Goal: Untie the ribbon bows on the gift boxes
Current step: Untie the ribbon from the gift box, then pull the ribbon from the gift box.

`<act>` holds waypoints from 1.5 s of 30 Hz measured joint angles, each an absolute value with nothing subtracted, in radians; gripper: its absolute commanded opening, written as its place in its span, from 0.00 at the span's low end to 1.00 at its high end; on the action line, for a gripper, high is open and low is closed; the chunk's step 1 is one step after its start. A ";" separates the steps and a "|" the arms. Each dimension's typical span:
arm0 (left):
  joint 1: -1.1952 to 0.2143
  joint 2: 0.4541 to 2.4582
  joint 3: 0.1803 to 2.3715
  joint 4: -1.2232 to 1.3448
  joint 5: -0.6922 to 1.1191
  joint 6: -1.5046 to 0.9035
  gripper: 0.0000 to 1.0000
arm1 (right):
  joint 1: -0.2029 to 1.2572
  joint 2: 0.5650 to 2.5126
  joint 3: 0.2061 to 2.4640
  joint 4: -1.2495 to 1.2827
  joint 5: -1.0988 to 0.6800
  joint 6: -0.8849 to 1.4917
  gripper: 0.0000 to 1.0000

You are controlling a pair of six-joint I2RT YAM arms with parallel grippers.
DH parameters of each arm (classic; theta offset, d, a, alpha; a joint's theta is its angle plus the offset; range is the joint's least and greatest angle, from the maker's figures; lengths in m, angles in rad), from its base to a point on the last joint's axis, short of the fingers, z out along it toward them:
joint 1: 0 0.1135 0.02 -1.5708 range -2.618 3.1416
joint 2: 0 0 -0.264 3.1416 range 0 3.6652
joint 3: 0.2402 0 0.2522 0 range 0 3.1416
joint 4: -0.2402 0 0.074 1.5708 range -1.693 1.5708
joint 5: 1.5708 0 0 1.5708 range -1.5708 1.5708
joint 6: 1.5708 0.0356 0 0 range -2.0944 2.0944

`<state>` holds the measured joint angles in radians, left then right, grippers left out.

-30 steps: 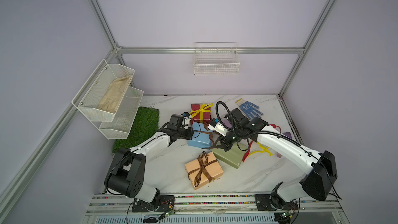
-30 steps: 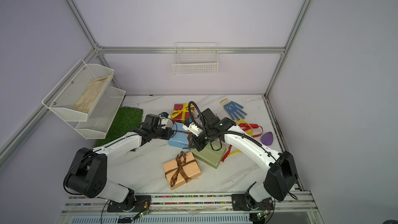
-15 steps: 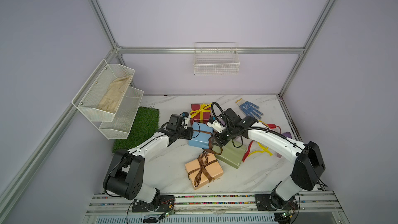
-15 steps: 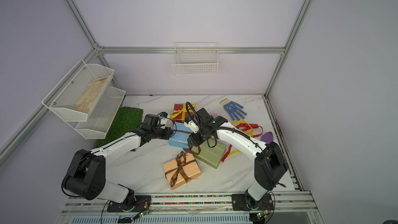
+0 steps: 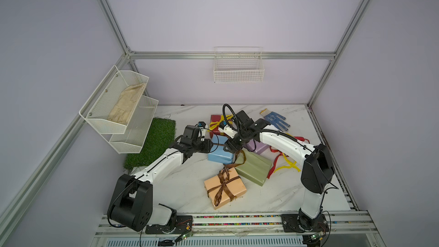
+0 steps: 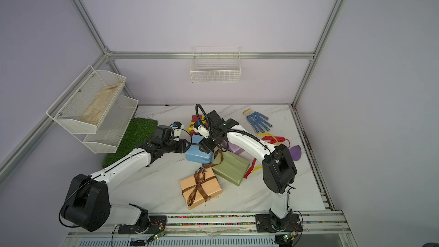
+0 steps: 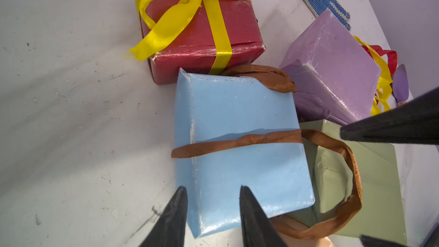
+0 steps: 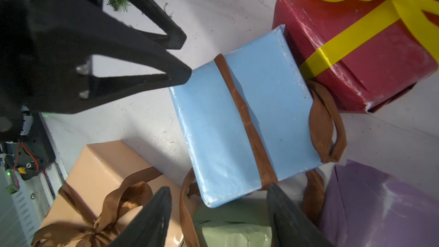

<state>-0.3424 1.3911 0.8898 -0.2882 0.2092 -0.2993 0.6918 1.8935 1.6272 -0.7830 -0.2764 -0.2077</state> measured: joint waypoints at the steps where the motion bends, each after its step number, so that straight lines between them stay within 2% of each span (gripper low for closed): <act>1: -0.342 1.391 0.882 -0.284 0.209 -0.298 0.48 | 0.692 1.911 1.630 -0.773 -0.273 -0.215 0.60; 3: -0.342 1.391 0.860 -0.274 0.210 -0.301 0.53 | 0.692 1.952 1.644 -0.759 -0.260 -0.233 0.50; 9: -0.342 1.397 0.836 -0.248 0.215 -0.296 0.59 | 0.692 2.027 1.658 -0.684 -0.224 -0.250 0.41; 22: -0.342 1.469 0.806 -0.162 0.220 -0.296 0.58 | 0.692 2.028 1.651 -0.601 -0.216 -0.255 0.38; 35: -0.342 1.483 0.787 -0.092 0.242 -0.296 0.48 | 0.717 2.040 1.642 -0.614 -0.191 -0.275 0.29; 39: -0.342 1.484 0.780 -0.077 0.255 -0.297 0.42 | 0.717 2.041 1.642 -0.612 -0.189 -0.275 0.29; 45: -0.342 1.487 0.767 -0.047 0.268 -0.297 0.40 | 0.717 2.042 1.637 -0.598 -0.186 -0.272 0.29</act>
<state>-0.3424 1.4872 0.7673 -0.0467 0.2676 -0.2970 0.7166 2.0422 1.6367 -0.5983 -0.1864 -0.2722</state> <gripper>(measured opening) 0.407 0.294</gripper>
